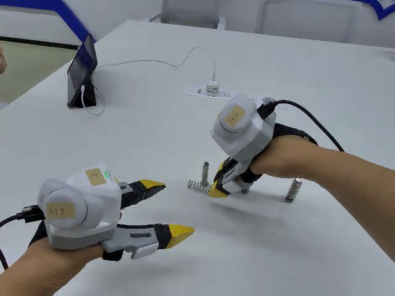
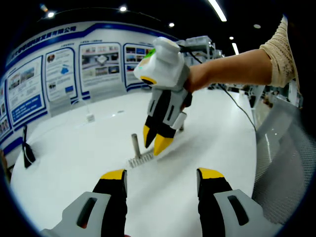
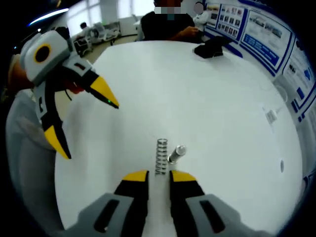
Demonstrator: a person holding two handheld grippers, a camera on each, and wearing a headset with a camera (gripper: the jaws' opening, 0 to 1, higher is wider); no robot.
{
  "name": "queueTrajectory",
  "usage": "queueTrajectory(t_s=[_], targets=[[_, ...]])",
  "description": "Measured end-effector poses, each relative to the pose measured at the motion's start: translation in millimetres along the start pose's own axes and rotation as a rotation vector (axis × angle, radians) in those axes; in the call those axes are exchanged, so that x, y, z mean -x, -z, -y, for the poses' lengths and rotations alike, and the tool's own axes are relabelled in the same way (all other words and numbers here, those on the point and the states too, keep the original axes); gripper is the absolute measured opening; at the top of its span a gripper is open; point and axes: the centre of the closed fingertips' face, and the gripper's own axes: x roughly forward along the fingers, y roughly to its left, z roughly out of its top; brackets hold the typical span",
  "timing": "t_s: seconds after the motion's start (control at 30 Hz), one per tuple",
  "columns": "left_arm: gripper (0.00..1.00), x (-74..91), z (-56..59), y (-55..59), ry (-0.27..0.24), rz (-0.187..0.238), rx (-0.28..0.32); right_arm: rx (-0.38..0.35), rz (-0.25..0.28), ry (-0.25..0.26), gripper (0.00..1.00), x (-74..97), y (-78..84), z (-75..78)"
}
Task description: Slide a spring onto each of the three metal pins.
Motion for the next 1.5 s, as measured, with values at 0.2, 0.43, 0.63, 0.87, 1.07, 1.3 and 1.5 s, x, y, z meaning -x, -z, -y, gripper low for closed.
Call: queueTrajectory(t_s=[0.2, 0.43, 0.63, 0.87, 1.07, 1.3, 1.5], targets=[[0.57, 1.5, -1.4, 1.1, -0.005, -0.003, 0.001, -0.014, -0.004, 0.0, 0.16, -6.2, 0.3, 0.0], [0.57, 2.8, -2.5, 1.8, -0.008, -0.006, 0.002, -0.029, -0.008, 0.002, 0.15, -12.9, 1.0, -0.2], [0.57, 3.4, -2.4, 2.6, -0.009, -0.008, 0.002, -0.026, -0.015, 0.003, 0.12, -16.7, 2.2, -0.9], [0.57, 3.5, -1.3, 2.8, -0.006, -0.009, 0.001, -0.024, -0.01, 0.002, 0.12, -16.1, 2.7, -2.4], [0.57, 3.1, -0.2, 3.4, -0.002, -0.012, -0.003, -0.011, -0.018, -0.005, 0.12, -11.4, 5.4, -10.1], [0.56, 0.3, 3.4, 4.3, 0.011, -0.019, -0.011, 0.032, -0.026, -0.011, 0.12, 1.7, 8.3, -21.1], [0.56, -5.2, 9.7, 0.9, 0.03, -0.016, -0.021, 0.057, -0.024, -0.012, 0.12, 17.0, 12.2, -30.5]])
